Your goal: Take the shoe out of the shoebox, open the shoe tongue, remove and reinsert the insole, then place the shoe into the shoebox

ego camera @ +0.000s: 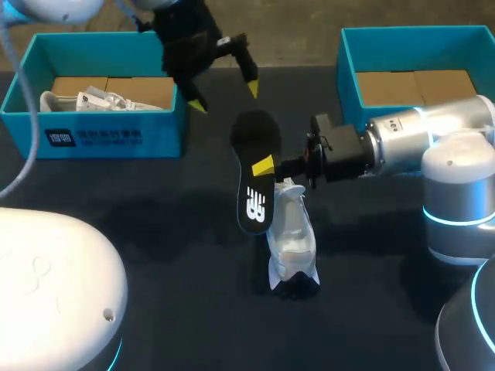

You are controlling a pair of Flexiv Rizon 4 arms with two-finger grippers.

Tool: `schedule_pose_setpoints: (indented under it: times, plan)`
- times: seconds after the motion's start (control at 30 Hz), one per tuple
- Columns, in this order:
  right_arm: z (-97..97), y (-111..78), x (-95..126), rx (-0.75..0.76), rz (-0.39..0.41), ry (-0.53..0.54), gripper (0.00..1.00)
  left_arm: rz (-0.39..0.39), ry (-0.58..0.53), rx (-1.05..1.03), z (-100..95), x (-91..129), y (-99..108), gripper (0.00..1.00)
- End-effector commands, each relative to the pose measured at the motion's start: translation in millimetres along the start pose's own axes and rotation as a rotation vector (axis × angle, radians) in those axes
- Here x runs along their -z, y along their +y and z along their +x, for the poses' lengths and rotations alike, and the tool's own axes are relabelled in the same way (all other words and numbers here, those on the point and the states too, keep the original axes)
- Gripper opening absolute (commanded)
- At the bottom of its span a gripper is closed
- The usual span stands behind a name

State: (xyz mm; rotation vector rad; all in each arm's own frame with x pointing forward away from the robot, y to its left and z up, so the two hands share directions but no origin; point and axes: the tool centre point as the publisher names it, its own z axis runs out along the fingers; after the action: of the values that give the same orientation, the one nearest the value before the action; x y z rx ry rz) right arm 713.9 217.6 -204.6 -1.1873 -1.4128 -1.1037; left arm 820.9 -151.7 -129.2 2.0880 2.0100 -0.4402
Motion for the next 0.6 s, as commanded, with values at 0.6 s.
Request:
schedule_pose_setpoints:
  times: [0.6]
  plan:
    - [-0.2, -0.3, -1.5, -0.001, -0.002, -0.002, 0.00, 0.000, 0.175, -0.034, -31.3, -18.4, 2.3, 1.00]
